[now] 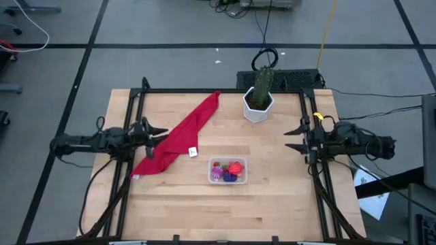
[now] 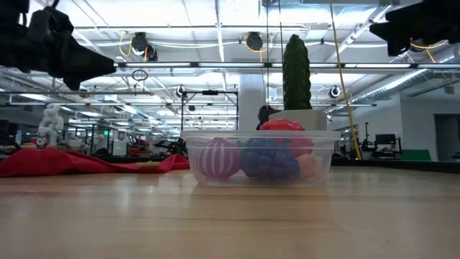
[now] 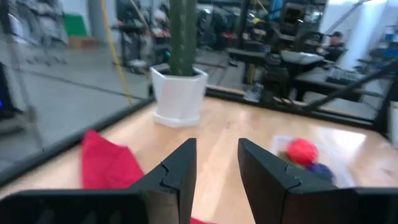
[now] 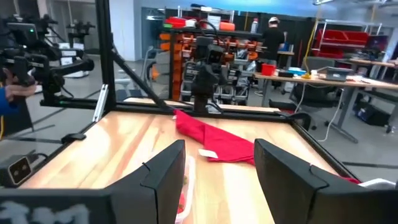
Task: Pick and placing Produce into tupperware
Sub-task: Return to Home Position
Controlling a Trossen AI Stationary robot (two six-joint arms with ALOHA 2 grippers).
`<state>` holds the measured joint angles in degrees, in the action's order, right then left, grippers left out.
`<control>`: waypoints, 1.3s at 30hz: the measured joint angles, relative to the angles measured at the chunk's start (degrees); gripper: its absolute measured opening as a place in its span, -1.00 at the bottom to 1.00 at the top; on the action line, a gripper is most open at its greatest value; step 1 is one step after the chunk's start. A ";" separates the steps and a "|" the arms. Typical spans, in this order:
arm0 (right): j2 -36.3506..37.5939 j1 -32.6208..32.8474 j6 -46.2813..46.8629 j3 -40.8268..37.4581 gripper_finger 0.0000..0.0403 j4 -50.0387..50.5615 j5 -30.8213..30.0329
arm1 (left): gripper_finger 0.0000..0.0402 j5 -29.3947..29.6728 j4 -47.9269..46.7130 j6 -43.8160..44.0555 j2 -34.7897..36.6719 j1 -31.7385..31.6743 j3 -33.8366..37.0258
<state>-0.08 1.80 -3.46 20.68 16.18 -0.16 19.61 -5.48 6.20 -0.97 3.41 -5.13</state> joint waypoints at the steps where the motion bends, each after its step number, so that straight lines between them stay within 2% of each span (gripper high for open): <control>1: 0.02 -0.24 0.21 -0.29 -0.08 -0.17 0.05 | -0.40 -1.86 -0.57 1.01 -0.01 -0.88 0.00; 4: 0.00 -0.34 0.85 -1.47 -0.08 -0.44 0.15 | -0.40 -4.58 -0.80 2.48 -0.02 -2.30 0.00; 9: 0.01 -0.34 0.29 -4.76 -0.08 -3.44 -0.31 | -0.40 -4.00 -0.77 2.67 -0.02 -2.65 0.13; 14: 0.02 -0.42 0.23 -8.14 -0.08 -6.07 -4.68 | -0.40 -2.61 1.98 2.05 -0.33 -2.69 2.23; 23: -0.01 -1.69 1.70 -13.96 -0.08 -11.32 -4.32 | -0.40 -2.86 4.60 1.46 -0.94 -2.70 3.06; 36: 0.00 -1.83 0.76 -15.38 -0.08 -12.40 -4.22 | -0.40 -1.52 4.77 1.46 -1.31 -2.70 3.10; 39: -0.02 -1.83 3.68 -16.24 -0.08 -12.75 -4.14 | -0.40 -1.48 4.83 1.48 -1.29 -2.70 3.10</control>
<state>-0.09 -0.03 0.23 4.44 3.43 -4.30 18.13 -0.65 7.68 -2.26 0.71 -2.02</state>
